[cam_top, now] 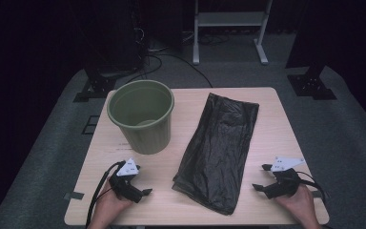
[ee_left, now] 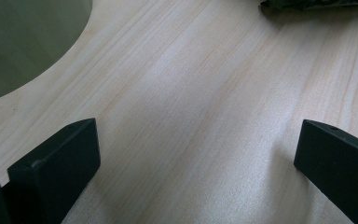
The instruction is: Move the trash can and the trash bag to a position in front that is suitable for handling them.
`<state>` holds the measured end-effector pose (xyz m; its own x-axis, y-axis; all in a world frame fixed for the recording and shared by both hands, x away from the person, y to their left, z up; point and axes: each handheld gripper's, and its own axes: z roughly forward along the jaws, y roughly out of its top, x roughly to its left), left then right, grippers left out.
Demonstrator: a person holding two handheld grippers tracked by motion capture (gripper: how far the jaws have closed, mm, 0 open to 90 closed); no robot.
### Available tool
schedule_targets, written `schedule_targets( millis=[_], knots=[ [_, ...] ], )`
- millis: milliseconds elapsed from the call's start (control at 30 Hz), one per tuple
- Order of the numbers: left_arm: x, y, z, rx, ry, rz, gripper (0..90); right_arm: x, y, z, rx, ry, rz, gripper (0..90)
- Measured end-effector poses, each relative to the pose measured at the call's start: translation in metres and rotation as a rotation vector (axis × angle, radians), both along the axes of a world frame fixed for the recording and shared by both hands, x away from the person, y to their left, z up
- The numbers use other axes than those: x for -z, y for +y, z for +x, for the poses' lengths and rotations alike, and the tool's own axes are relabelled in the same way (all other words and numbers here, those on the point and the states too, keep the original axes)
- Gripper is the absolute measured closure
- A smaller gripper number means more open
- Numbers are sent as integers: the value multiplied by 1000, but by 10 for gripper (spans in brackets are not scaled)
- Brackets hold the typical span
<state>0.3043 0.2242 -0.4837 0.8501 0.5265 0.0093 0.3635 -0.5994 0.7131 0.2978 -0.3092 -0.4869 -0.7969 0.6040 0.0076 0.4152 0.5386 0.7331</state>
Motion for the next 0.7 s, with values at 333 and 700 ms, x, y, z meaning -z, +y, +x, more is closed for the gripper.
schedule_targets(
  millis=[333,700],
  knots=[
    [0,0,0,0,0,1,0,-4,-1,-3,38,22,30,117],
    [0,0,0,0,0,1,0,-20,10,-9,35,-2,74,128]
  ],
)
